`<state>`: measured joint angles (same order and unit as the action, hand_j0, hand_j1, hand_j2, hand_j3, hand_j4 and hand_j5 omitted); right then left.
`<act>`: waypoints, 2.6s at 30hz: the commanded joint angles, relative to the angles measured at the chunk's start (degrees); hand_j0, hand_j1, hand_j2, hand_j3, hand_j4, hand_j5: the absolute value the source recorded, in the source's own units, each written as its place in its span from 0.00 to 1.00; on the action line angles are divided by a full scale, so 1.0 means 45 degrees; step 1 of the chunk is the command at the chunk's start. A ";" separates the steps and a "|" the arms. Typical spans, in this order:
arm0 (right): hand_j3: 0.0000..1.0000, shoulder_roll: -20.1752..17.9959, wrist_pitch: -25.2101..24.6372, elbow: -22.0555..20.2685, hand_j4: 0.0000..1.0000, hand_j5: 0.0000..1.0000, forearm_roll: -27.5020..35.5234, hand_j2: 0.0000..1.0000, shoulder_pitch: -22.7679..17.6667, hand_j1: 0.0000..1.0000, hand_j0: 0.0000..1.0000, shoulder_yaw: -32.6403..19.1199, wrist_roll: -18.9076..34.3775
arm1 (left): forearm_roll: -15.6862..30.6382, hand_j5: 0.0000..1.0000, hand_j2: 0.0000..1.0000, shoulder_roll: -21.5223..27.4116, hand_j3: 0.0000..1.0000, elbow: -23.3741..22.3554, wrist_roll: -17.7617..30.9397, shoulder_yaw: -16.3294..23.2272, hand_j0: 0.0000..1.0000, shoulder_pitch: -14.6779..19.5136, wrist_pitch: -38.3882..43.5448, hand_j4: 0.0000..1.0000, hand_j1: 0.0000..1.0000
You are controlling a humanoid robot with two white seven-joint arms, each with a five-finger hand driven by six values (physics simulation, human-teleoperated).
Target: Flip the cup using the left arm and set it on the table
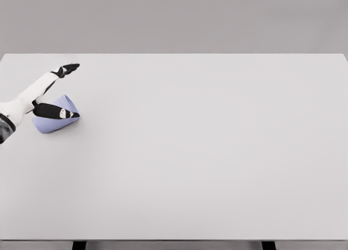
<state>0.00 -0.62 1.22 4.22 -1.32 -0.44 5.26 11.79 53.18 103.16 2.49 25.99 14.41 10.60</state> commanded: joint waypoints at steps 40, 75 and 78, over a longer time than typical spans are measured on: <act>1.00 0.0000 0.0000 0.0002 1.00 1.00 -0.0001 1.00 0.0000 1.00 1.00 0.0001 0.0002 | 0.0309 1.00 1.00 -0.0548 1.00 0.0006 -0.1256 0.1178 1.00 0.0606 0.5066 1.00 1.00; 1.00 0.0000 0.0000 0.0002 1.00 1.00 -0.0001 1.00 0.0000 1.00 1.00 0.0001 0.0002 | -0.1293 1.00 1.00 -0.0763 1.00 -0.0228 -0.1236 0.2115 1.00 0.1113 0.5398 1.00 1.00; 1.00 0.0000 0.0000 0.0002 1.00 1.00 -0.0001 1.00 0.0000 1.00 1.00 0.0001 0.0002 | -0.1293 1.00 1.00 -0.0802 1.00 -0.0248 -0.1256 0.2135 1.00 0.1113 0.5417 1.00 1.00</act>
<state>0.00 -0.62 1.22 4.22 -1.32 -0.44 5.26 6.31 49.70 102.18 -3.09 35.45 19.42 34.93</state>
